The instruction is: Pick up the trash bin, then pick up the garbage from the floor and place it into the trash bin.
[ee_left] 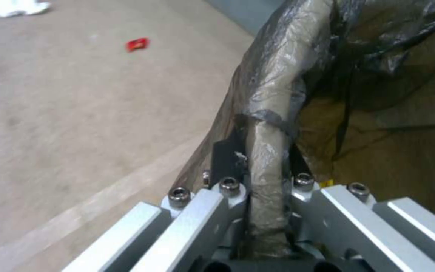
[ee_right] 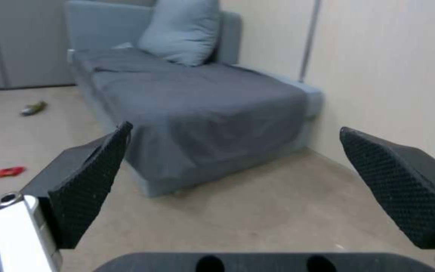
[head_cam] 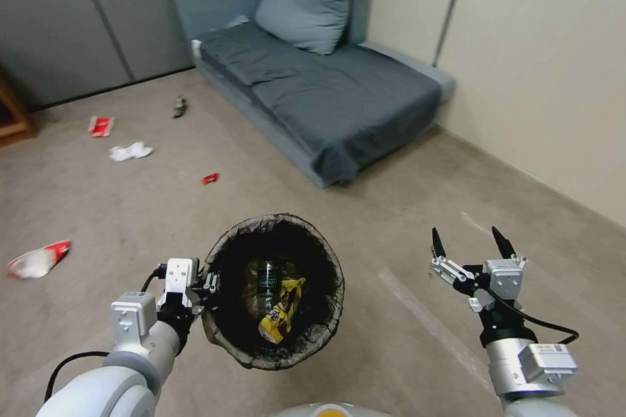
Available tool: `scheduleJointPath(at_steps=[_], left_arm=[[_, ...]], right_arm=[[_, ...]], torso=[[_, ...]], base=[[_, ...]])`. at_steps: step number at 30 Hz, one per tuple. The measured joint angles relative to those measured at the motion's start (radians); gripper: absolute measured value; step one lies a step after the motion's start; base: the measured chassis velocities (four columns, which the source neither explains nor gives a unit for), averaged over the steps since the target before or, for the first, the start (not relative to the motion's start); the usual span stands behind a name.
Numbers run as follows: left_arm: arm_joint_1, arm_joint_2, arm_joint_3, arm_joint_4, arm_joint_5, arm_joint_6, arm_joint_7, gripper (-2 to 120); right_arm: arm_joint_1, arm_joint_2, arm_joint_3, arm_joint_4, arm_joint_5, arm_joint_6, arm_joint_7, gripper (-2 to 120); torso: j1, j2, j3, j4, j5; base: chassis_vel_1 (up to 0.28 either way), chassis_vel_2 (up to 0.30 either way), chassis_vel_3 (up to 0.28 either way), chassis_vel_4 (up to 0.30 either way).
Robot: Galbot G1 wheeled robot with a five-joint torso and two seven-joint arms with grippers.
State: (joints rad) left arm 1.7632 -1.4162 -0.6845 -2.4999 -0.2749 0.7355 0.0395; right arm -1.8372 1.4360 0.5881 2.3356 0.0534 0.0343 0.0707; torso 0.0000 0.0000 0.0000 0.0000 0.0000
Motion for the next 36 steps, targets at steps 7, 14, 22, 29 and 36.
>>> scheduleJointPath(at_steps=[7, 14, 22, 29, 36], left_arm=[[0.0, -0.001, -0.001, 0.0, -0.001, 0.0, 0.0, 1], [0.0, -0.007, -0.001, 0.0, 0.0, 0.0, 0.0, 1], [0.003, -0.01, -0.001, 0.0, 0.002, -0.007, -0.001, 1], [0.002, -0.011, -0.001, 0.0, -0.002, -0.018, -0.012, 1], [0.002, -0.013, -0.002, 0.0, -0.002, -0.018, -0.013, 1]], right_arm=[[0.009, -0.004, -0.007, -0.003, 0.008, -0.017, 0.008, 100], [0.013, -0.008, -0.008, -0.004, 0.017, -0.046, 0.012, 100], [0.023, -0.008, -0.016, -0.005, 0.025, -0.066, 0.022, 100], [0.025, -0.005, -0.019, -0.015, 0.029, -0.077, 0.023, 100], [0.034, -0.001, -0.03, -0.026, 0.034, -0.086, 0.038, 100]], torso=[[0.0, 0.0, 0.0, 0.0, 0.0], [0.0, 0.0, 0.0, -0.0001, 0.0], [0.0, 0.0, 0.0, 0.0001, 0.0], [0.0, 0.0, 0.0, 0.0001, 0.0], [0.0, 0.0, 0.0, -0.0001, 0.0]], base=[[0.121, 0.123, 0.121, 0.122], [0.121, 0.124, 0.128, 0.123], [0.124, 0.134, 0.116, 0.127], [0.079, 0.078, 0.09, 0.081], [0.0, 0.0, 0.0, 0.0]])
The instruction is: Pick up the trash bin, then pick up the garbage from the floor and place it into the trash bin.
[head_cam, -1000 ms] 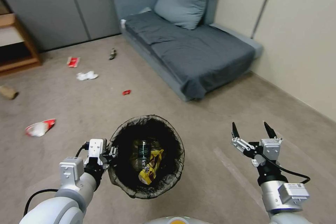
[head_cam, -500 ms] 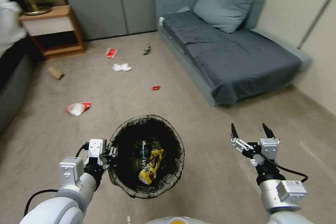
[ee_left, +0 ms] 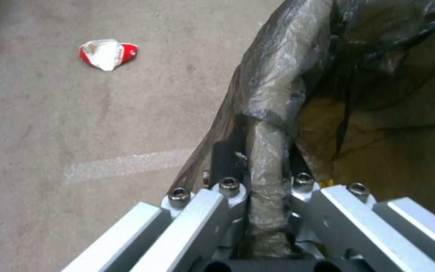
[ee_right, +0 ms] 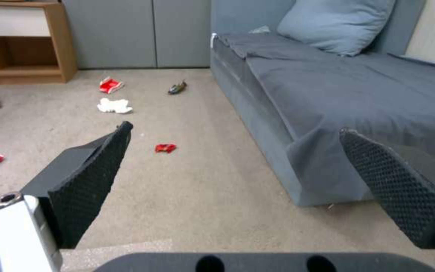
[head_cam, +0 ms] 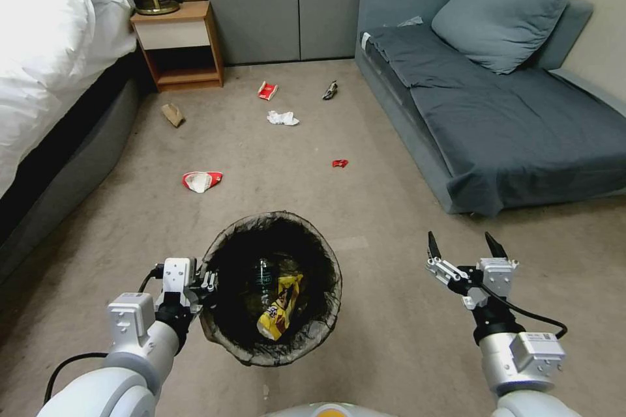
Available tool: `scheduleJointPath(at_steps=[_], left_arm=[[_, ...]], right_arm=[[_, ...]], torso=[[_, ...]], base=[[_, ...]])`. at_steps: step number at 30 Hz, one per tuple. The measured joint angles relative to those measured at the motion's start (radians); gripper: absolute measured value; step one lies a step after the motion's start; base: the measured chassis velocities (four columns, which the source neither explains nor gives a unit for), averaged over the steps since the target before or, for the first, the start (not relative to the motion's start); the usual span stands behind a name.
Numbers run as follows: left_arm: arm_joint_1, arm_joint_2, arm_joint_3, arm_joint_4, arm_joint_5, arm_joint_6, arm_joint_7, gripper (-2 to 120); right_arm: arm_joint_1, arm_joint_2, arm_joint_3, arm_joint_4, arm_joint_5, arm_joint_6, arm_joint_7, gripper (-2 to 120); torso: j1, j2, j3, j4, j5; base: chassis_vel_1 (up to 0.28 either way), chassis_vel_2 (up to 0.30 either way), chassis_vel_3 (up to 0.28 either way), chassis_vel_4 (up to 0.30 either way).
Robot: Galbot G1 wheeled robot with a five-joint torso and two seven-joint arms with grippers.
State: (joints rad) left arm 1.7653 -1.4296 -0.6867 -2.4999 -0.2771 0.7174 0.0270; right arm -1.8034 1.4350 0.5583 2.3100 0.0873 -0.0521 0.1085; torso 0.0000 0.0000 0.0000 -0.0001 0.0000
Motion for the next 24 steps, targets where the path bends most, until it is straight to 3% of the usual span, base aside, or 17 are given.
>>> scheduleJointPath(at_steps=[14, 24], left_arm=[[0.002, -0.004, -0.002, 0.0, 0.004, 0.0, -0.004, 1], [0.002, -0.006, -0.007, 0.0, 0.004, 0.0, -0.013, 1]], right_arm=[[0.004, 0.001, 0.003, 0.011, 0.006, -0.032, 0.017, 100], [0.002, 0.003, -0.001, 0.01, 0.003, -0.033, 0.012, 100]], torso=[[0.0, 0.0, 0.0, 0.0001, -0.0001], [0.0, 0.0, 0.0, 0.0001, -0.0001]], base=[[0.0, 0.0, 0.0, 0.0], [-0.135, 0.138, 0.145, -0.126]])
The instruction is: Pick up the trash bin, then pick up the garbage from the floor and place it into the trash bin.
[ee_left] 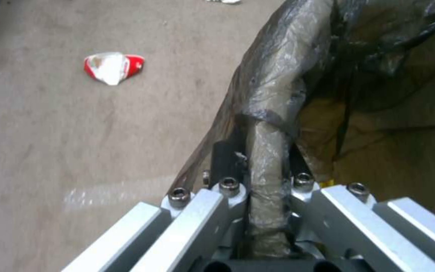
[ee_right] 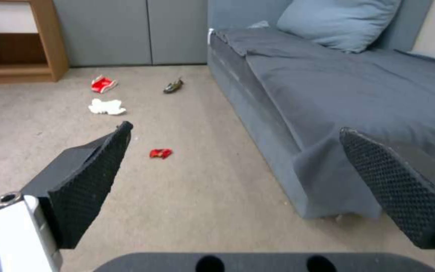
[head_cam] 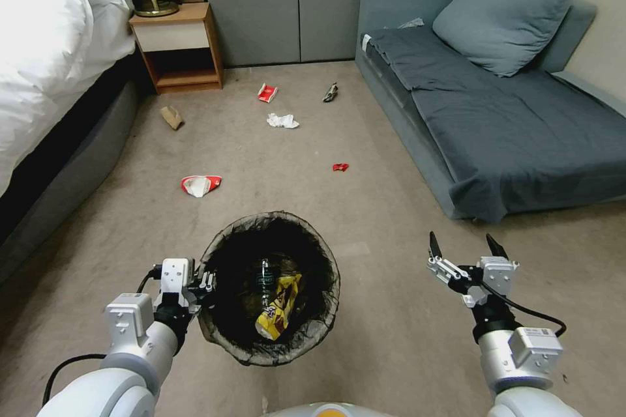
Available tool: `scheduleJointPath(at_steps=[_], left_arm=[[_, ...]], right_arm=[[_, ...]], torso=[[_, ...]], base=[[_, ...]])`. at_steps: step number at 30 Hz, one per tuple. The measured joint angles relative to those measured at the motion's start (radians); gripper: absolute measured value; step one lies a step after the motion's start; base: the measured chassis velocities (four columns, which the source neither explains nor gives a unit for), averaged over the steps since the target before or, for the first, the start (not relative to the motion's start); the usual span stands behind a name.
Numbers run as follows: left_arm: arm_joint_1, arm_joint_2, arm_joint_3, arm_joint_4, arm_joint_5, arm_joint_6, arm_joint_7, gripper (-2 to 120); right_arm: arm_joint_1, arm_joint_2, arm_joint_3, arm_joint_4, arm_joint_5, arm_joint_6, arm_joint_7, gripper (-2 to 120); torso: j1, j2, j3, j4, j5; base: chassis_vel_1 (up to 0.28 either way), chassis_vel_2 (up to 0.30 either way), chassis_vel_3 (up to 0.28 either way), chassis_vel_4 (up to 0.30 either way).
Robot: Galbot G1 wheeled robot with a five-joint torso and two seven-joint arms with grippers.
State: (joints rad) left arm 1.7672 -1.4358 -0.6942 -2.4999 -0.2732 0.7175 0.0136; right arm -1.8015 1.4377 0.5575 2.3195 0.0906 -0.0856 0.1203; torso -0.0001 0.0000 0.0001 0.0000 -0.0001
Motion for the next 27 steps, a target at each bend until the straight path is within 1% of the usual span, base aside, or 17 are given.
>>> scheduleJointPath(at_steps=[7, 26, 27], left_arm=[[0.0, -0.001, -0.004, 0.0, 0.0, 0.002, -0.002, 1], [0.011, 0.0, 0.0, 0.0, 0.0, 0.005, 0.0, 1], [0.012, 0.0, -0.001, 0.0, 0.0, 0.005, 0.0, 1]], right_arm=[[-0.002, -0.001, -0.002, -0.002, -0.002, 0.001, -0.006, 100], [-0.002, -0.005, -0.019, -0.013, -0.011, 0.002, -0.007, 100], [-0.001, -0.005, -0.022, -0.014, -0.013, 0.002, -0.007, 100]], torso=[[0.0, 0.0, 0.0, 0.0, 0.0002], [0.0, 0.0, 0.0, 0.0, -0.0003], [0.0, 0.0, 0.0, 0.0, 0.0001]], base=[[-0.215, 0.202, 0.206, -0.193], [-0.18, 0.185, 0.179, -0.179], [-0.188, 0.176, 0.194, -0.177]])
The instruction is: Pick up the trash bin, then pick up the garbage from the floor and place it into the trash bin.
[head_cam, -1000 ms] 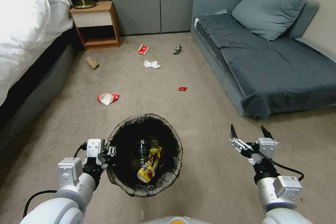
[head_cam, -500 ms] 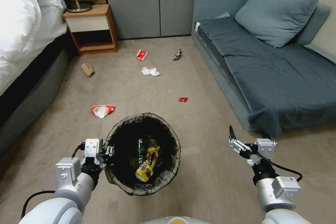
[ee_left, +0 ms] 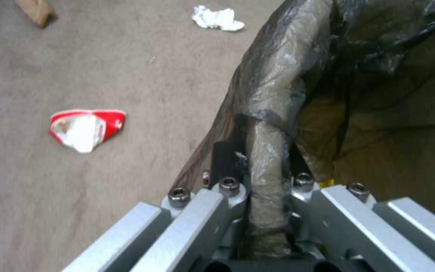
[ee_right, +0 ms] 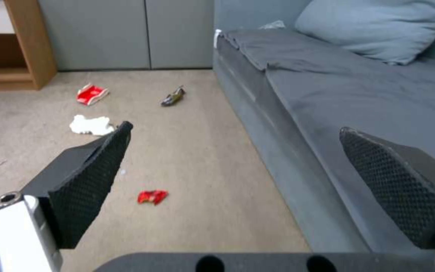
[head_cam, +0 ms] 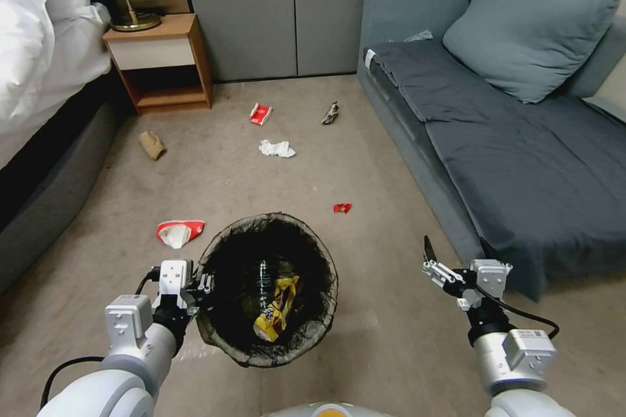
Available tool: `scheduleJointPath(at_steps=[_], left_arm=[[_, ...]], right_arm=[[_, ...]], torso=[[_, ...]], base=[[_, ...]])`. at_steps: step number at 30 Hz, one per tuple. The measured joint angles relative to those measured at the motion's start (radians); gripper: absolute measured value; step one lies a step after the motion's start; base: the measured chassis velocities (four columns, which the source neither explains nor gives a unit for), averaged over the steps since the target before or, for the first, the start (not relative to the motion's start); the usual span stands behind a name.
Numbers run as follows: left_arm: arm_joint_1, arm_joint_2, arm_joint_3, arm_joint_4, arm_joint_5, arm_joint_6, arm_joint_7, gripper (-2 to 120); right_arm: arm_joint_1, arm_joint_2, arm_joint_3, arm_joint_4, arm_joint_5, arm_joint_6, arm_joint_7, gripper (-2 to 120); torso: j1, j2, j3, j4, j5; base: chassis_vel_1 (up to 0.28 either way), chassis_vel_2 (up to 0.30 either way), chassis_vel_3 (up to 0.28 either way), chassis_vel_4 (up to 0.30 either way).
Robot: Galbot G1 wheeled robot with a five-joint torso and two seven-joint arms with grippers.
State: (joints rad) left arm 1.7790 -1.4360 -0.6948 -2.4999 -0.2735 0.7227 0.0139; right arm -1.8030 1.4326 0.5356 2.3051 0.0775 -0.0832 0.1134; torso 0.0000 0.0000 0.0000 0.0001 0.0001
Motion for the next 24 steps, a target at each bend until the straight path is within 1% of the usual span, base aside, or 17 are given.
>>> scheduleJointPath(at_steps=[19, 21, 23, 24], left_arm=[[-0.005, -0.001, -0.007, 0.0, -0.002, 0.0, 0.0, 1], [-0.006, -0.001, -0.008, 0.0, -0.003, 0.0, 0.0, 1], [-0.008, -0.001, -0.008, 0.0, -0.003, 0.0, 0.0, 1], [-0.008, -0.002, -0.008, 0.0, -0.003, 0.0, -0.001, 1]], right_arm=[[0.002, -0.001, -0.013, -0.006, -0.004, 0.004, 0.0, 100], [0.002, 0.0, -0.014, -0.006, -0.004, 0.004, 0.0, 100], [0.002, 0.0, -0.014, -0.007, -0.004, 0.003, -0.002, 100], [0.001, 0.0, -0.015, -0.008, -0.004, 0.003, -0.003, 100]], torso=[[0.0, 0.0, 0.0, 0.0, 0.0001], [0.0, 0.0, 0.0, -0.0001, -0.0003], [0.0, 0.0, 0.0, 0.0, 0.0001], [0.0, 0.0, 0.0, -0.0002, -0.0005]], base=[[-0.188, 0.18, 0.185, -0.192], [-0.188, 0.191, 0.196, -0.189], [-0.186, 0.181, 0.187, -0.207], [-0.186, 0.17, 0.196, -0.207]])
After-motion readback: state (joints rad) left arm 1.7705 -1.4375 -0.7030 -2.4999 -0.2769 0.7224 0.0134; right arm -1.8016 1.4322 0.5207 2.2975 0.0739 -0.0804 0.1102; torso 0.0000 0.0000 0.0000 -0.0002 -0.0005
